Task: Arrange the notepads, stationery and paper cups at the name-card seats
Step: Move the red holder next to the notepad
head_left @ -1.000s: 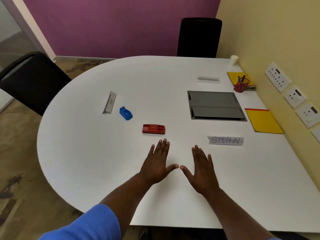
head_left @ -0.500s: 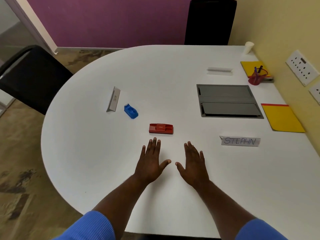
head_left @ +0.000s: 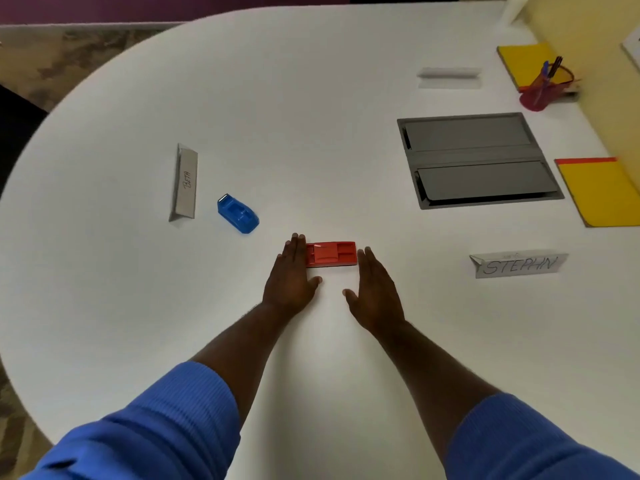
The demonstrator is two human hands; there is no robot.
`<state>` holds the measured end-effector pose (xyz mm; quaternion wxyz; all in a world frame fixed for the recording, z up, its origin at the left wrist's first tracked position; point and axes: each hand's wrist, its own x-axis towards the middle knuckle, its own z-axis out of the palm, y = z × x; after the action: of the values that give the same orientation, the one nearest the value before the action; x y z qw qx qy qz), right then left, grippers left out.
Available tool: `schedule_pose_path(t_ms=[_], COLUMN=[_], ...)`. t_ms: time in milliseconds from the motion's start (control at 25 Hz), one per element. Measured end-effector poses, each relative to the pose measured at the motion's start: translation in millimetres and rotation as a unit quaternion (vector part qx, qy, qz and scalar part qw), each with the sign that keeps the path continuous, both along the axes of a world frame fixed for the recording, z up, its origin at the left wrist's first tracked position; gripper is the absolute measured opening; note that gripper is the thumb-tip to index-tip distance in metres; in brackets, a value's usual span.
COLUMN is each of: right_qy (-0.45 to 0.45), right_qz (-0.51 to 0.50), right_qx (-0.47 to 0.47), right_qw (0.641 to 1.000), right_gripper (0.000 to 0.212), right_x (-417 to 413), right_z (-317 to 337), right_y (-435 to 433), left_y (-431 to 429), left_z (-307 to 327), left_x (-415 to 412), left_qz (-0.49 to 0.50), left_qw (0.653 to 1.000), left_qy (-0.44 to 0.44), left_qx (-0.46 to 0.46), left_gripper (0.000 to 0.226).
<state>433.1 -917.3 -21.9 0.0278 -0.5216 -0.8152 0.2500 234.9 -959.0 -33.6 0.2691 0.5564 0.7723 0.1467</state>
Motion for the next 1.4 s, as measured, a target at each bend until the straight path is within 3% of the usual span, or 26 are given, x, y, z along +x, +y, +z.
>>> schedule_pose_path(t_ms=[160,240,440,640,760,960,1400], right_qy=[0.0,-0.017,-0.077,-0.085,-0.068,-0.007,0.097], right_qz=[-0.06,-0.077,-0.056,-0.057,-0.05,-0.033,-0.063], right_qx=[-0.043,-0.032,0.001,-0.004,0.003,-0.036,-0.003], right_qw=[0.997,0.996,0.995,0.995,0.996,0.999,0.993], right_gripper=[0.097,0.1,0.109,0.089,0.068,0.064,0.059], right_x=[-20,-28,-46,-46,-42,-24,49], right_z=[-16,-23,-26,-23,-18,-1,56], right_y=[16,17,34,37,37,31,-10], left_y=[15,16,17,14,12,3,-25], left_z=[-21,-28,-33,-29,-25,-12,45], left_x=[-11,-13,-12,-18,-25,-29,27], left_qz=[0.076,0.086,0.114,0.108,0.096,0.078,0.031], left_qw=[0.995,0.994,0.991,0.99,0.988,0.982,0.992], left_qy=[-0.068,-0.061,-0.058,-0.072,-0.109,-0.171,-0.11], left_qx=[-0.015,-0.01,0.03,0.055,0.044,0.012,0.045], left_gripper=[0.097,0.092,0.064,0.038,0.039,0.057,0.065])
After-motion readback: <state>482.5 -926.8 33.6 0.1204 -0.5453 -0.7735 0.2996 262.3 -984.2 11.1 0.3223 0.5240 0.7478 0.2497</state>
